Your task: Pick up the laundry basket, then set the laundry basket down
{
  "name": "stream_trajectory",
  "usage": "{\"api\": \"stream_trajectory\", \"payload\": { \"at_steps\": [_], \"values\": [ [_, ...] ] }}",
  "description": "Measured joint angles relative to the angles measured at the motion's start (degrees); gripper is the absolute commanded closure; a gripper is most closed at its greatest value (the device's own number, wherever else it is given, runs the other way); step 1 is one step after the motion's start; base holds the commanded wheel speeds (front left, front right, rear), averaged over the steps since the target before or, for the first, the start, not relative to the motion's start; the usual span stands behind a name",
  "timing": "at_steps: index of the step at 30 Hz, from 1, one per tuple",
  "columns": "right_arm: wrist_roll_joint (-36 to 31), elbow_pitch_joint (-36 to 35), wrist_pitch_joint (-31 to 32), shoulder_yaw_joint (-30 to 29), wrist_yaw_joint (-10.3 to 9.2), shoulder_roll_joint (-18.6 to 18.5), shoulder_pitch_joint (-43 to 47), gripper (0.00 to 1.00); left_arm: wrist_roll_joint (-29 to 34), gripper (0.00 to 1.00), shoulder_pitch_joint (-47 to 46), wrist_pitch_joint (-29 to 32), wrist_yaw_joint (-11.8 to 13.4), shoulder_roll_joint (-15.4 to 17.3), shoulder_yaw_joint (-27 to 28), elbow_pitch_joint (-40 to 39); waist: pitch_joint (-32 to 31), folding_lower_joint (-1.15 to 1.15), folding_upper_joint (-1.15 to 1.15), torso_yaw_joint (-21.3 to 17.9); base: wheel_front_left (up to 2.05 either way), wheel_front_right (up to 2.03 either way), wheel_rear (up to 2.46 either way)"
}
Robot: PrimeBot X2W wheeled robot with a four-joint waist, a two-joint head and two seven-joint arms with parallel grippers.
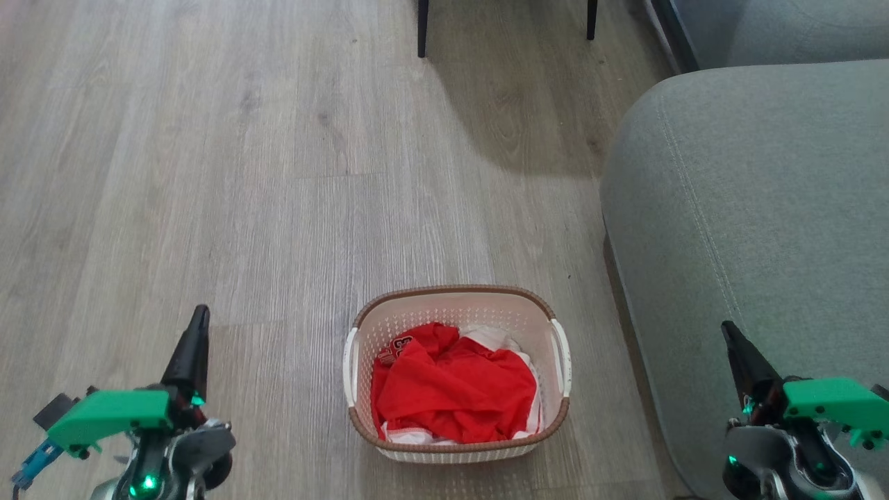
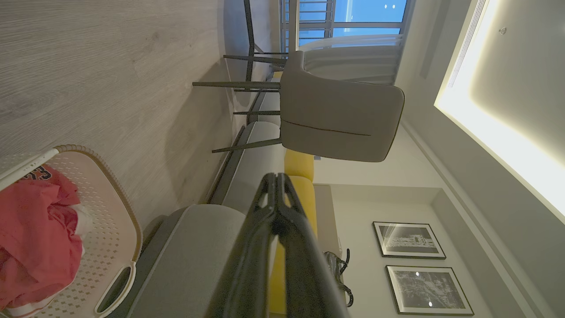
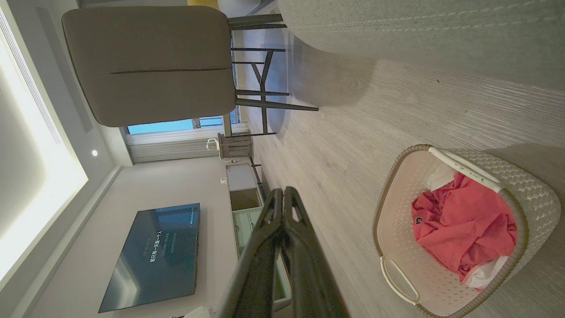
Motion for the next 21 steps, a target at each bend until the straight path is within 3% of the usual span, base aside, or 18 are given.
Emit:
{"api": "stream_trajectory", "payload": {
  "at_steps": [16, 17, 21],
  "values": [
    [0.0, 0.0, 0.0, 0.0, 0.0, 0.0, 0.0, 1.0, 0.0, 1.0, 0.0, 0.0, 0.0, 0.0, 0.0, 0.0, 0.0, 0.0, 0.0, 0.0, 0.0, 0.0, 0.0],
    [0.0, 0.1, 0.0, 0.0, 0.0, 0.0, 0.0, 0.0, 0.0, 0.0, 0.0, 0.0, 0.0, 0.0, 0.0, 0.1, 0.0, 0.0, 0.0, 0.0, 0.0, 0.0, 0.0],
    [0.0, 3.5, 0.0, 0.3, 0.0, 0.5, 1.7, 0.0, 0.0, 0.0, 2.0, 0.0, 0.1, 0.0, -0.2, 3.4, 0.0, 0.0, 0.0, 0.0, 0.0, 0.0, 0.0]
  ]
}}
